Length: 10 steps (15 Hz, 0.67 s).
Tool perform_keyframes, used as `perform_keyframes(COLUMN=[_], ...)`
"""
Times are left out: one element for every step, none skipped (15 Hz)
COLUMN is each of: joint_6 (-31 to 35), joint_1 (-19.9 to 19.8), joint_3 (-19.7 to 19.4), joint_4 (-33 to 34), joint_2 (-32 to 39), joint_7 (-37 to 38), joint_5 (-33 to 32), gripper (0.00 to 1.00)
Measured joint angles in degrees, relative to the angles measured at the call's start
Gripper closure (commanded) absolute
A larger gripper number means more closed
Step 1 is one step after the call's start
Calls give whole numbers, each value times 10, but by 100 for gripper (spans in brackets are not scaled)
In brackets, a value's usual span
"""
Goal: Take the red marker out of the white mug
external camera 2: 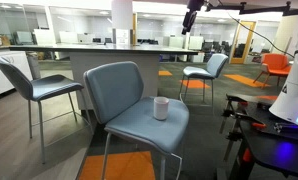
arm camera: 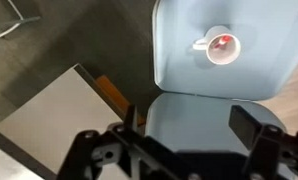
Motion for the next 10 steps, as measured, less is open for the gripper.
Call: perform_keyframes(joint_6=[0,0,0,0,0,0,0,0,-2,-6], joint_1=[0,0,0,0,0,0,0,0,1,3], joint_3=[0,0,0,0,0,0,0,0,0,0], joint_4=[0,0,0,0,0,0,0,0,0,0], joint_2=[0,0,0,0,0,0,0,0,1,6], joint_7=[0,0,0,0,0,0,0,0,0,1], joint_5=[0,0,0,0,0,0,0,0,3,7], gripper=[0,0,0,0,0,0,0,0,0,0])
